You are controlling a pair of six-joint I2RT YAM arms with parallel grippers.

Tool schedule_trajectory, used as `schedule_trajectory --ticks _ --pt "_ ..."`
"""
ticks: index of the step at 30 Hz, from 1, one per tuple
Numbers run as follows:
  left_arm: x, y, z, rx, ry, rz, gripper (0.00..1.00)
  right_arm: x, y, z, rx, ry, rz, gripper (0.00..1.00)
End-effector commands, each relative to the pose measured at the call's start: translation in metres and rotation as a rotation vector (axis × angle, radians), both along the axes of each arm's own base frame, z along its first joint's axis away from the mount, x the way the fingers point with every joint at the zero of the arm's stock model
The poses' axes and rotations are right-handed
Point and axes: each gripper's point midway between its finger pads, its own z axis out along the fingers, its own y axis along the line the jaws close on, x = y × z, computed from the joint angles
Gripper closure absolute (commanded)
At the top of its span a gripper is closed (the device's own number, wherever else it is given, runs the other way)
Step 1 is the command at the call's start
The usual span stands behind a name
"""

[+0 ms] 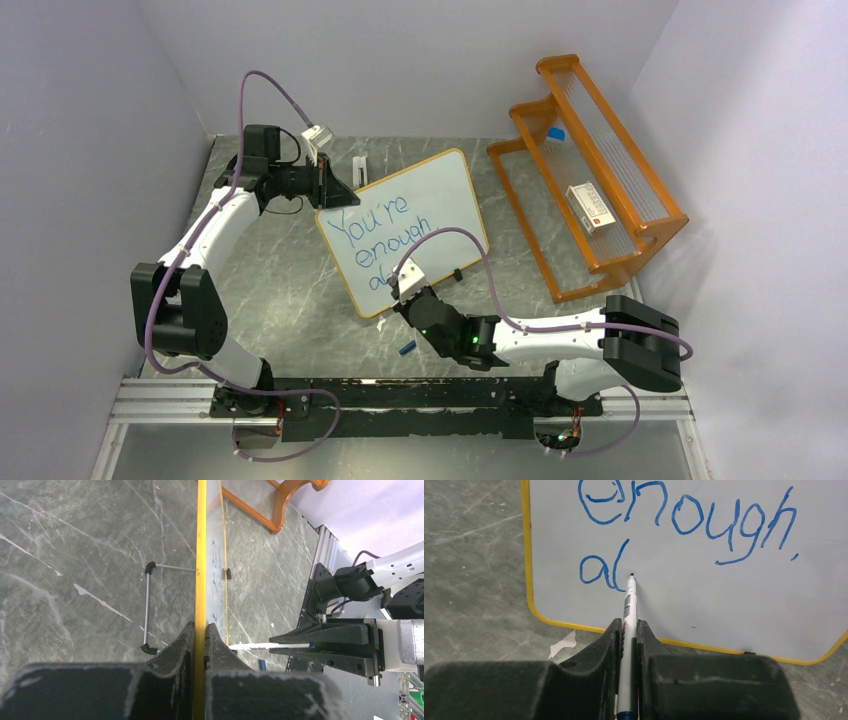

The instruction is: Write a sentence on the whiteboard

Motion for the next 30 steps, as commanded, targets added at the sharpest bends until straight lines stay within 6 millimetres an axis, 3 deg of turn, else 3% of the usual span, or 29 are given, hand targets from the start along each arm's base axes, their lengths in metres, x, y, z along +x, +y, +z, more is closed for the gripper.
schedule_trajectory --ticks 1,14,30 --pt "0.011 0.008 -0.028 0.091 0.005 0.041 0.95 0.003 -0.003 -0.004 -0.001 0.019 -0.032 1.00" --pt "0.011 0.008 -0.029 0.093 0.005 0.042 0.95 -0.004 -0.017 -0.017 -0.033 0.057 -0.039 1.00" --pt "0.010 0.008 -0.029 0.092 0.007 0.040 0.95 0.002 -0.019 -0.011 -0.038 0.024 -0.053 1.00"
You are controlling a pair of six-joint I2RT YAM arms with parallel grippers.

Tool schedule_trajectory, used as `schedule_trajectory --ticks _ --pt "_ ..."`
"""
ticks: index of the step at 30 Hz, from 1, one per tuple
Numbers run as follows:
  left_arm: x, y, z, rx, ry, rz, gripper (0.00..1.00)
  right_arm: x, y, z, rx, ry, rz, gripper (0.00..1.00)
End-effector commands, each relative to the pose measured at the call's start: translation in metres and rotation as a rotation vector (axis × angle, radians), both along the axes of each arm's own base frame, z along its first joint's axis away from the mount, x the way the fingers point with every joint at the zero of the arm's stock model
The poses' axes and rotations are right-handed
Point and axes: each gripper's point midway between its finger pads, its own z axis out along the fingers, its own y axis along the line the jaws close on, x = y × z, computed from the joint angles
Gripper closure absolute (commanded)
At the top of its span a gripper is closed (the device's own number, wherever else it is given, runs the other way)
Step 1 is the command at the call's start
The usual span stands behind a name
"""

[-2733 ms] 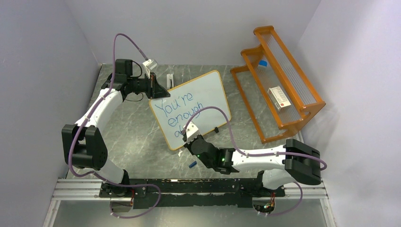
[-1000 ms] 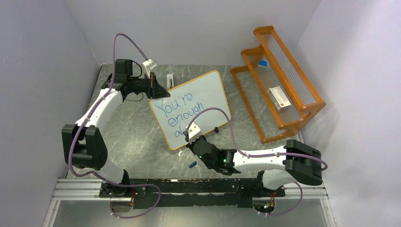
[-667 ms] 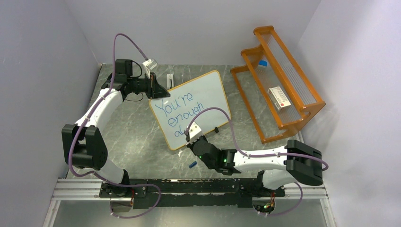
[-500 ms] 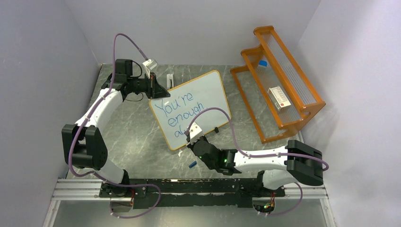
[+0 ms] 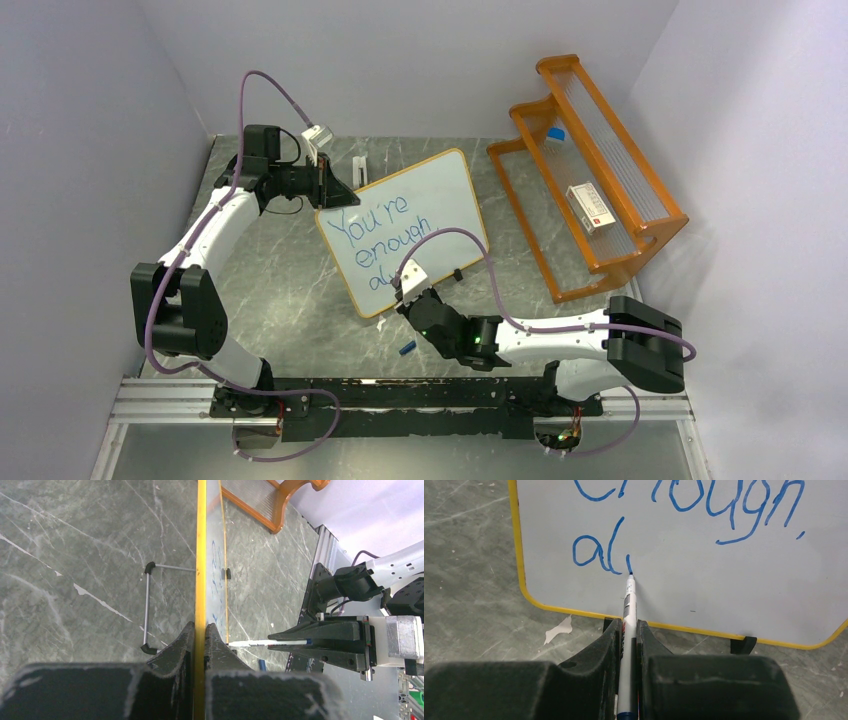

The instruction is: Write a sentence on the whiteboard

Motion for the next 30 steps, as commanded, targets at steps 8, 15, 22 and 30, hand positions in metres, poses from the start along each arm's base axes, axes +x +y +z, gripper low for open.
schedule_trajectory --ticks 8,15,22,30 --pt "0.011 0.008 -0.029 0.094 0.005 0.042 0.95 0.016 -0.007 0.016 0.014 -0.062 -0.055 1.00" --pt "0.011 0.008 -0.029 0.094 0.005 0.042 0.95 0.023 -0.005 0.028 0.040 -0.079 -0.055 1.00" --pt "0.011 0.008 -0.029 0.094 0.007 0.042 0.95 0.023 -0.004 0.025 0.032 -0.070 -0.043 1.00" --pt "0.011 0.008 -0.029 0.094 0.006 0.043 0.95 0.016 -0.014 0.012 0.006 -0.026 -0.044 1.00"
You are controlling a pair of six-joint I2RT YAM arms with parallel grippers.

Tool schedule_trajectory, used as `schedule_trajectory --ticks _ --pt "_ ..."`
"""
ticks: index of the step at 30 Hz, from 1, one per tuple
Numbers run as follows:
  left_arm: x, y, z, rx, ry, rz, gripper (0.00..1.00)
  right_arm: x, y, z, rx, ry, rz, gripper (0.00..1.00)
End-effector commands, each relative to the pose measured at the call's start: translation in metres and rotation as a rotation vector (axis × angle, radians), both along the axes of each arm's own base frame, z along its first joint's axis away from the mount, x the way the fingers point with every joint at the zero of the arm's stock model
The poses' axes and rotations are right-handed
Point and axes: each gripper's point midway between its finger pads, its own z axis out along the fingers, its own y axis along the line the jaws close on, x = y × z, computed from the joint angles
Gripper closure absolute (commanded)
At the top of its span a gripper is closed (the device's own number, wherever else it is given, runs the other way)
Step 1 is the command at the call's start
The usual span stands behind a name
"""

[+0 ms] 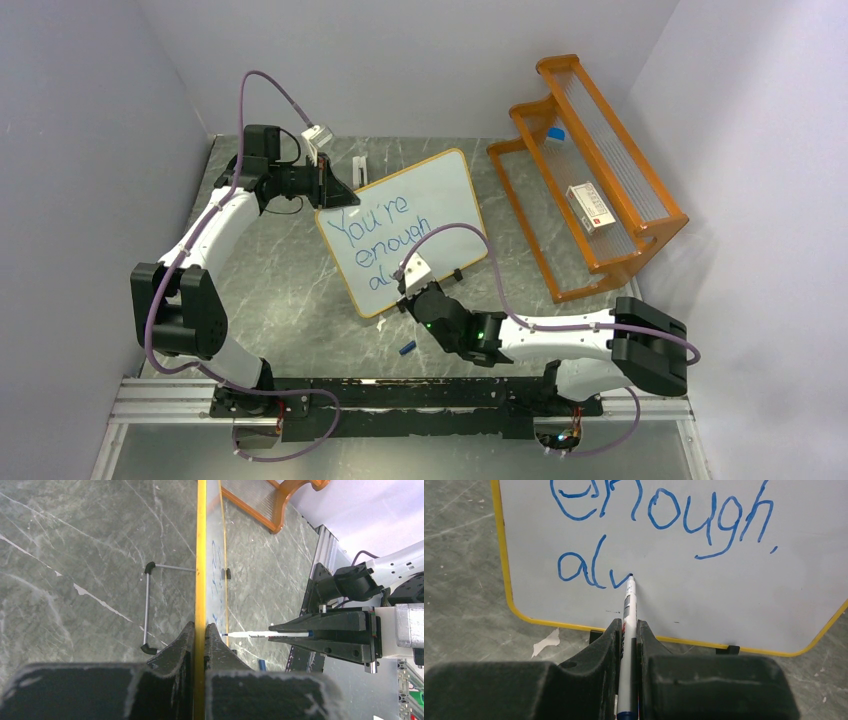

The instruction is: Write a sentence on the whiteboard

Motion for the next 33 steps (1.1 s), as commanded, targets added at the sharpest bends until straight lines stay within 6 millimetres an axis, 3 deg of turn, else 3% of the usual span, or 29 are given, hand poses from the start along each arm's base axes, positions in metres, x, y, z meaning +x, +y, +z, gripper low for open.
schedule_trajectory --ticks 1,14,33 --pt "0.011 0.008 -0.029 0.095 0.007 0.043 0.95 0.002 -0.012 -0.003 -0.003 0.021 -0.033 1.00" --pt "0.011 0.008 -0.030 0.095 0.009 0.043 0.95 -0.003 -0.022 -0.018 -0.026 0.056 -0.038 1.00" --pt "0.011 0.008 -0.028 0.095 0.004 0.042 0.95 0.017 -0.010 0.014 0.021 -0.032 -0.056 1.00"
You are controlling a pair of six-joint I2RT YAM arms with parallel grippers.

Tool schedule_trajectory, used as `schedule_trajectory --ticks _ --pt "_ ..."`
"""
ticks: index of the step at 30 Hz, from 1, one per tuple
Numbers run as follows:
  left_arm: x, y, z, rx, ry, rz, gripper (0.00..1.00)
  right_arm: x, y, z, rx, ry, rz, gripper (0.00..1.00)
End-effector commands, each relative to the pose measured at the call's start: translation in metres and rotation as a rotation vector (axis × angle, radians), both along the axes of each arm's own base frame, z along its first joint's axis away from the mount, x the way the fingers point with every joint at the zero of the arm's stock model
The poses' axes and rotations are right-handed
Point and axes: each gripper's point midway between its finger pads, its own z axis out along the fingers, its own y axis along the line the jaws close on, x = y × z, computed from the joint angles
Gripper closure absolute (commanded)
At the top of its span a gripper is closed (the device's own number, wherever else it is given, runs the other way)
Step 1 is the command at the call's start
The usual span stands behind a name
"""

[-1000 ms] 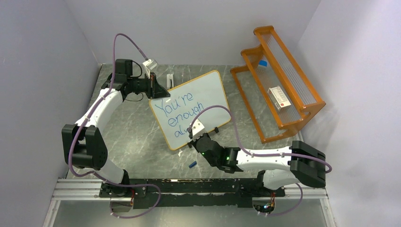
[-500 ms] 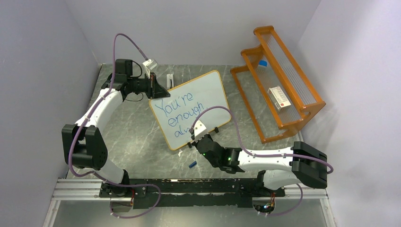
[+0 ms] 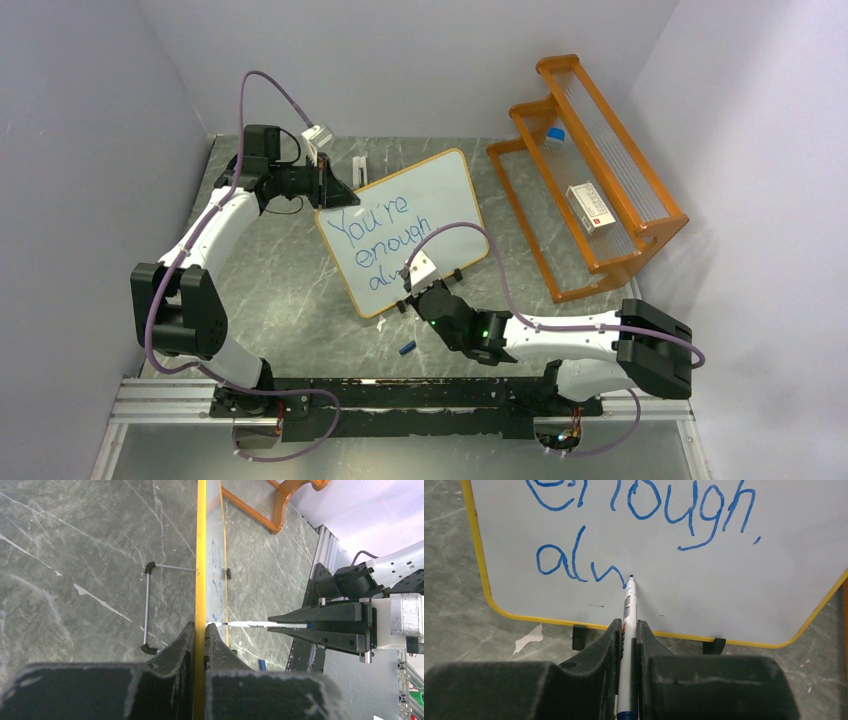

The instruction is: Write a sentence on the whiteboard

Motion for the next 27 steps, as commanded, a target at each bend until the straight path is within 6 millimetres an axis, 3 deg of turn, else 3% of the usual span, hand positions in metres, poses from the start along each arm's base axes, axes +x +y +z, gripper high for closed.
schedule_trajectory --ticks 1,19,27 --pt "0.011 0.008 -0.028 0.095 0.004 0.043 0.95 0.012 0.005 0.018 0.050 -0.036 -0.029 1.00" --pt "0.011 0.008 -0.029 0.097 0.006 0.044 0.95 0.007 -0.011 0.025 0.073 -0.025 -0.044 1.00" --pt "0.011 0.008 -0.029 0.096 0.007 0.044 0.95 0.008 -0.017 0.009 0.043 0.002 -0.066 1.00"
